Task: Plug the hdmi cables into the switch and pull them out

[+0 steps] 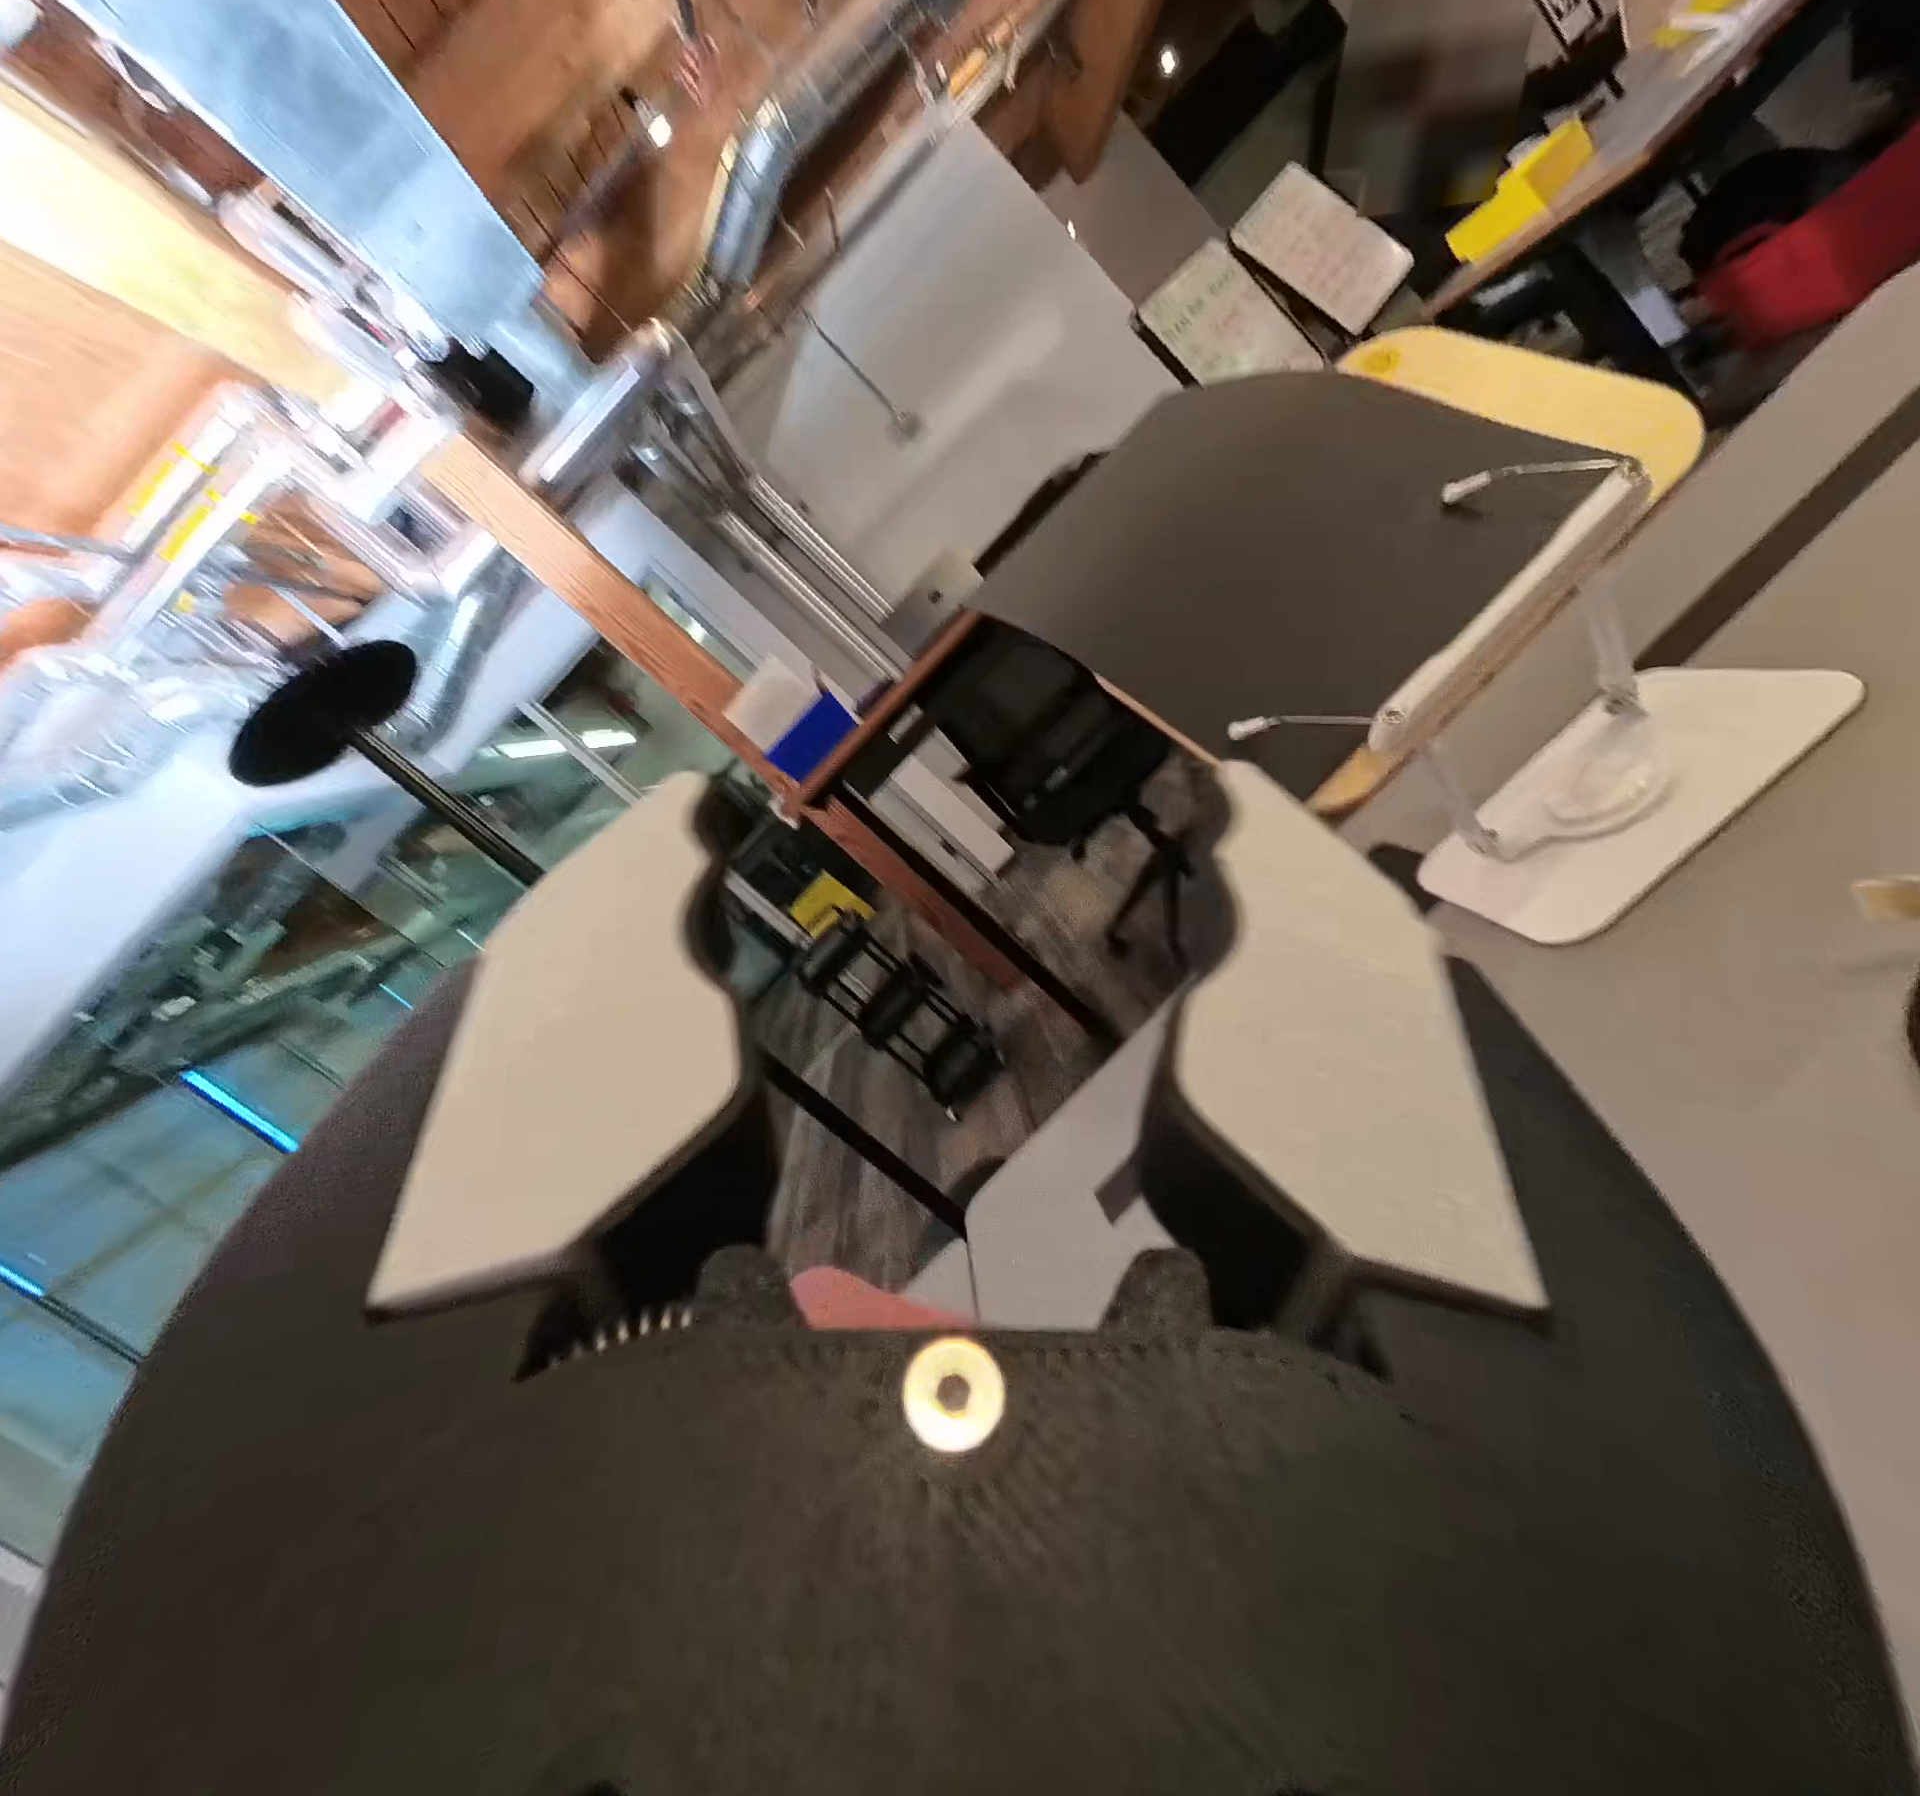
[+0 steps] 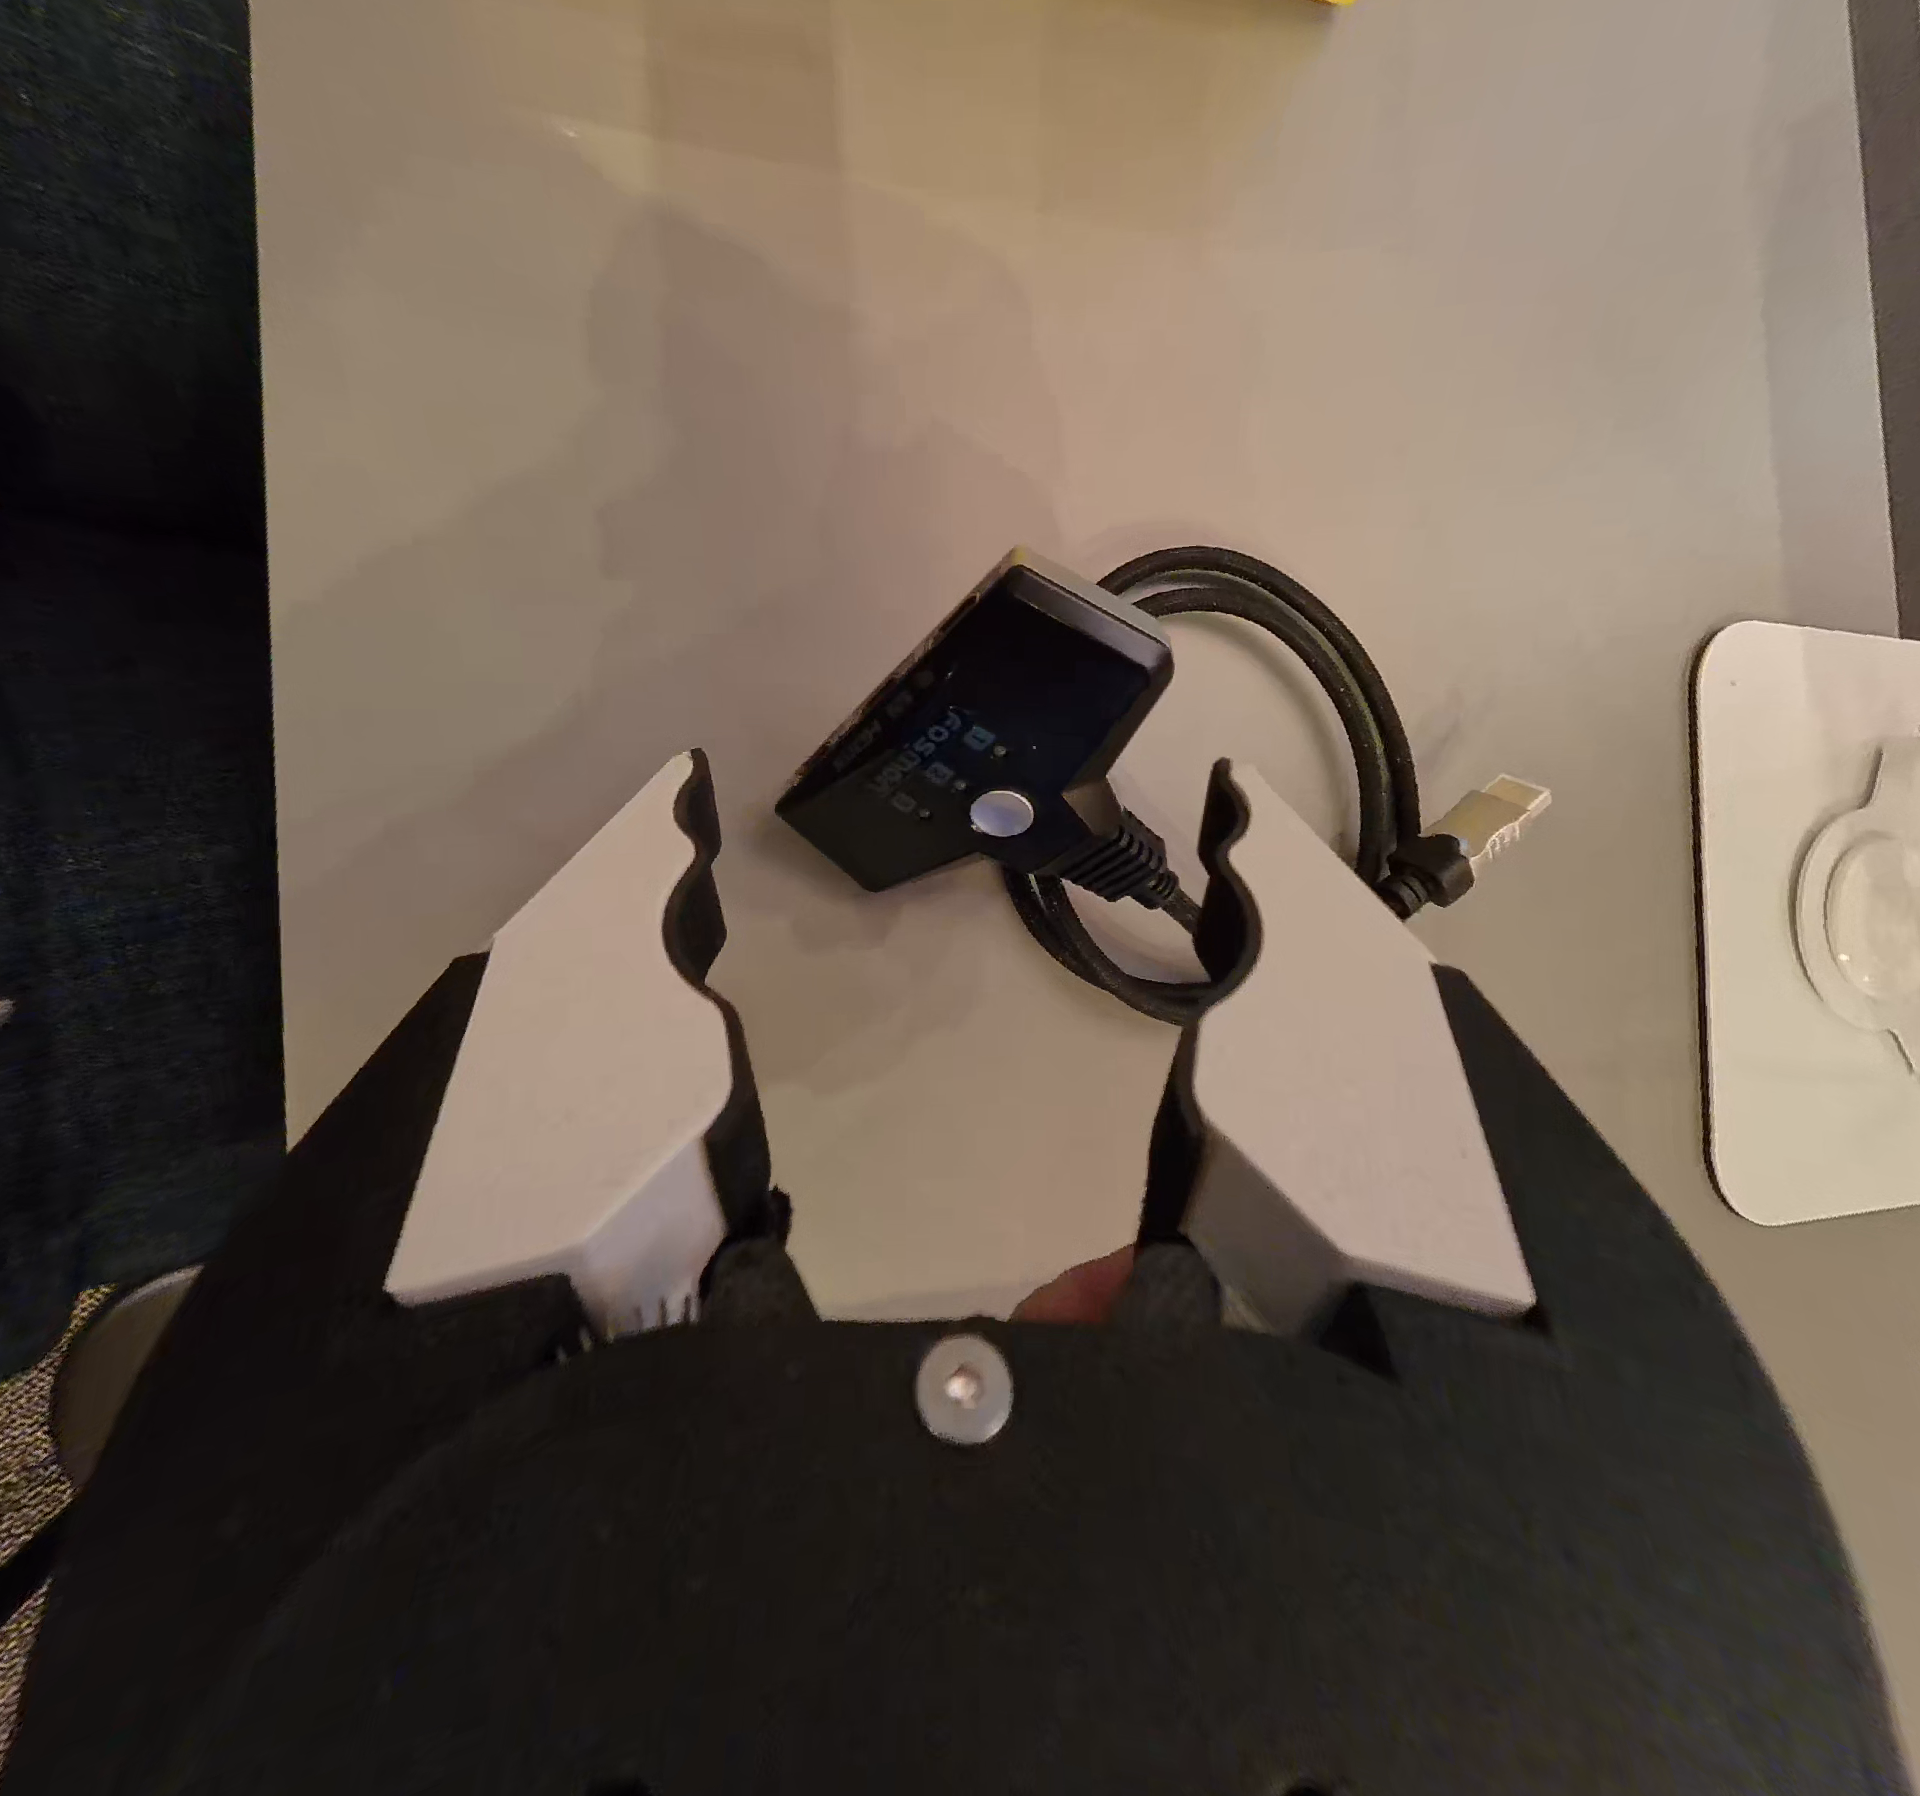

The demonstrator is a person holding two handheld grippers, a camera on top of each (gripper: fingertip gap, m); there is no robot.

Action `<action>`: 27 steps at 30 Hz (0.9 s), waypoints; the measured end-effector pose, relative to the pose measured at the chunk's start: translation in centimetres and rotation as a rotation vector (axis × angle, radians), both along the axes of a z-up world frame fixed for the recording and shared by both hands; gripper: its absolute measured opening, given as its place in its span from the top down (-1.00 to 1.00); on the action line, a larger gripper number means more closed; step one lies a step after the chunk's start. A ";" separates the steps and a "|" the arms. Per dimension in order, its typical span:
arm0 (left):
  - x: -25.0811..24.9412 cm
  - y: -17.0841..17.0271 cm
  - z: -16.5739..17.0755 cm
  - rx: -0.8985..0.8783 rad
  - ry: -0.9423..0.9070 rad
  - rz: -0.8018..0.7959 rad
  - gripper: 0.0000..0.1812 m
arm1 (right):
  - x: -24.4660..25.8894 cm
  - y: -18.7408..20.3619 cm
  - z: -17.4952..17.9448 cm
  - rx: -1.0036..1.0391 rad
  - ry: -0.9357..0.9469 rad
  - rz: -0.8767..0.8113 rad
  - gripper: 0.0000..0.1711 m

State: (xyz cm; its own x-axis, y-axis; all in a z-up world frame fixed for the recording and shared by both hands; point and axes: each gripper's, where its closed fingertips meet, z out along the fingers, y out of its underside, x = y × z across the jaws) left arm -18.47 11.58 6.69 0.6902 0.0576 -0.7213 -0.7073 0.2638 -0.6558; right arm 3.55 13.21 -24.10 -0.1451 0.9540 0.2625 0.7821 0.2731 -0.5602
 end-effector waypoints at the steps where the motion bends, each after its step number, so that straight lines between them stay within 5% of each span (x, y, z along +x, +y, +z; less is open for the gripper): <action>1: -0.2 0.3 -0.3 -0.021 -0.007 0.001 -0.14 | 0.0 -0.1 0.0 0.001 0.001 0.001 -0.07; 5: -0.5 0.2 -1.0 -0.050 -0.026 -0.007 -0.39 | -0.1 -0.2 0.3 0.002 0.017 0.001 -0.06; 11: -4.3 0.6 -5.7 -0.237 0.212 0.181 0.45 | -0.4 -0.7 0.4 0.003 0.043 0.012 -0.04; 14: -7.4 0.5 -10.4 -0.412 0.269 0.259 0.55 | -0.4 -0.9 0.0 0.009 0.039 0.016 -0.02; 19: -10.2 -0.8 -17.4 -0.659 0.209 0.266 0.40 | -0.3 -0.8 -0.4 0.005 0.045 0.012 0.00; 27: -8.1 -1.2 -26.4 -0.948 0.111 0.130 0.39 | -0.7 -1.1 -0.3 0.007 0.065 0.016 0.03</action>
